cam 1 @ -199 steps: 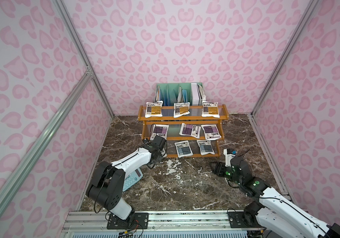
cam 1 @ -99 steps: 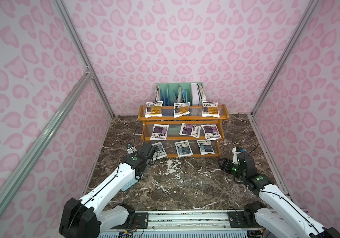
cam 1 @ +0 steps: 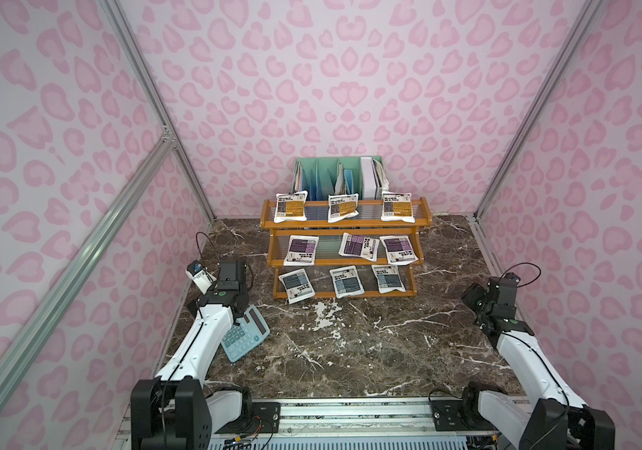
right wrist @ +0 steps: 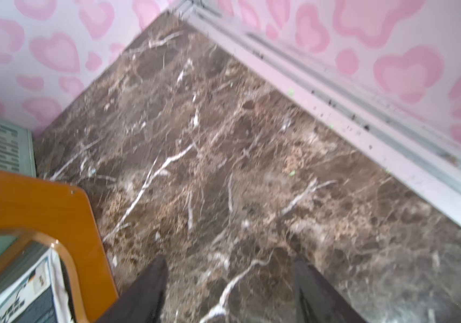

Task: Place the bagged coffee beans on the shelf by color
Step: Reset both arms

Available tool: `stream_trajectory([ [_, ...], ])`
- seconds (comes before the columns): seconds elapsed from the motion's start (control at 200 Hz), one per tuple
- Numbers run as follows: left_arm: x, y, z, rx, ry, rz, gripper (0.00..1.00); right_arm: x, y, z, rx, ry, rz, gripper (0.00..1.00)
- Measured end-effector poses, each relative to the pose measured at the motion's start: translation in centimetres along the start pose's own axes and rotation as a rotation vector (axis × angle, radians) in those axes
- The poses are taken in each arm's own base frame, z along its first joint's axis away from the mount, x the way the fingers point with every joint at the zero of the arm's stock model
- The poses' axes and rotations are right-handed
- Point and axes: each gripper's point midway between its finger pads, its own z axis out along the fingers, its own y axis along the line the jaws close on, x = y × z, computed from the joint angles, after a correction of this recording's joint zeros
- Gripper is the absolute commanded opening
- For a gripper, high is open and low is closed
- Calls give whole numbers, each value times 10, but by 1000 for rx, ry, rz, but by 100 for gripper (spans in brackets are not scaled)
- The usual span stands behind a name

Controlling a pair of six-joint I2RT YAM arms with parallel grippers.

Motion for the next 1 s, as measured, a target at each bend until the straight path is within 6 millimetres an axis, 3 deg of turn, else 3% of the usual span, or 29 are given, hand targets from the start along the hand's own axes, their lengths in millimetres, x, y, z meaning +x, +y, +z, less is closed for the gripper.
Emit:
stream_trajectory([
  [0.11,1,-23,21,58,13,50,99,3,-6,6,27,-101,-54,98],
  [0.23,32,-58,42,171,79,162,99,-2,0,25,53,-177,-155,98],
  [0.35,59,-72,53,240,103,237,99,6,3,49,75,-200,-252,100],
  [0.47,56,-75,51,266,47,216,99,8,35,61,1,-239,-376,100],
  [0.595,57,-79,34,325,-33,223,98,19,73,50,-95,-320,-522,100],
  [0.72,59,-100,18,435,-75,248,99,11,51,36,-120,-394,-493,100],
  [0.79,55,-115,14,484,-87,267,99,18,33,33,-115,-394,-478,100],
  [0.85,54,-126,13,524,-112,270,99,15,46,32,-175,-399,-485,100],
  [0.92,66,-130,17,550,-117,296,99,1,64,27,-241,-450,-480,100],
  [1.005,79,-126,18,570,-118,304,99,3,66,26,-262,-457,-483,100],
])
